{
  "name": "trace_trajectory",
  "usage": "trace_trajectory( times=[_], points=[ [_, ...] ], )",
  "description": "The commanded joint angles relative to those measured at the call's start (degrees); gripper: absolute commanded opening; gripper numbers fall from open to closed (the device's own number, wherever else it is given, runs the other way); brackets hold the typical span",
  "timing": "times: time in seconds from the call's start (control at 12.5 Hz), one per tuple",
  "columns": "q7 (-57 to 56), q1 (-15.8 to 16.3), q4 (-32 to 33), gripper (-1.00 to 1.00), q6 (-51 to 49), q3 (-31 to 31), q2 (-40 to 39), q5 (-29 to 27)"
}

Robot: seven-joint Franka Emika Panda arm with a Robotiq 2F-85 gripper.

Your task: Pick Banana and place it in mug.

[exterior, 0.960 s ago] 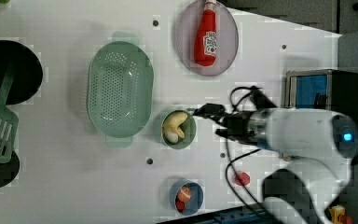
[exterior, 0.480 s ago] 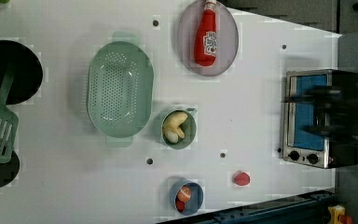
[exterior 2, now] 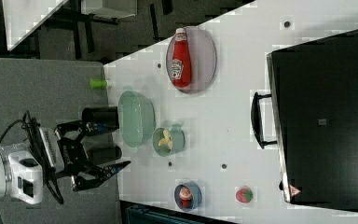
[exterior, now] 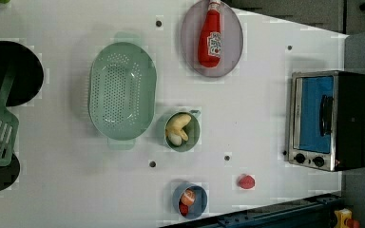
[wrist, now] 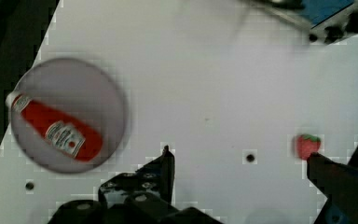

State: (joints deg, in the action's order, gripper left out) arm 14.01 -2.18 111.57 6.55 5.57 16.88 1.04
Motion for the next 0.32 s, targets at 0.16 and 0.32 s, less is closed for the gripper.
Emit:
trace_trajectory(
  times=[0.16, 0.32],
  points=[
    [-4.66, 2.79, -0.83, 1.0, -3.06, -1.34, -1.42, -0.42],
    [-4.68, 2.86, -0.85, 1.0, -2.34, -1.41, -1.97, -0.43]
  ],
)
